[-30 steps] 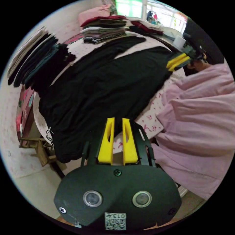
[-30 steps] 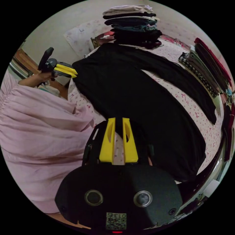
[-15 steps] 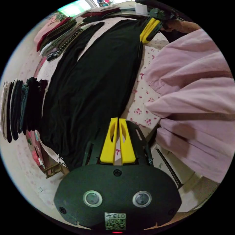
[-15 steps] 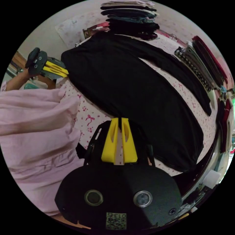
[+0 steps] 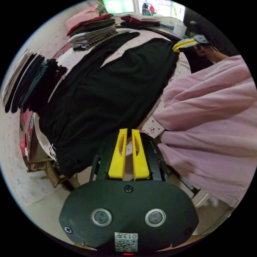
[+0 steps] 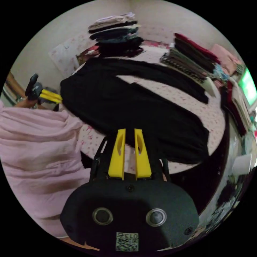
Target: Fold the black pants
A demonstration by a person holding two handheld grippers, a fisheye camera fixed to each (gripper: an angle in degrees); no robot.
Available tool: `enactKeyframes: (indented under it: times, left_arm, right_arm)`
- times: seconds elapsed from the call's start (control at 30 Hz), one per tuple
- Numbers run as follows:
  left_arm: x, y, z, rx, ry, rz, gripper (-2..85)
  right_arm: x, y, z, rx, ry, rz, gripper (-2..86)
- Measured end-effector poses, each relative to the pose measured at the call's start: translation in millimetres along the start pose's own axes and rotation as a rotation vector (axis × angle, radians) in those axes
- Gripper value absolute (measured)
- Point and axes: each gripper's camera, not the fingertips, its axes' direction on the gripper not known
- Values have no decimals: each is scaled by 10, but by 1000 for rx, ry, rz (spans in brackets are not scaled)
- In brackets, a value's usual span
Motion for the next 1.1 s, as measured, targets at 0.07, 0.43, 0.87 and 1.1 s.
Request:
enactKeyframes:
  times: [0.07, 0.43, 0.87, 1.1]
  left_arm:
    - [-158, 121, -114, 43, 27, -91, 11]
    - [-636, 37, 191, -41, 20, -303, -2]
    - [-1222, 627, 309, -38, 150, -450, -2]
    - [-1846, 1662, 79, 111, 164, -811, 8]
  right_arm:
    - [347, 143, -196, 50, 89, 122, 69]
    - [2155, 720, -209, -8, 198, 700, 93]
    - [2249, 881, -425, -49, 229, 617, 73]
    - [1733, 700, -936, 191, 298, 605, 70]
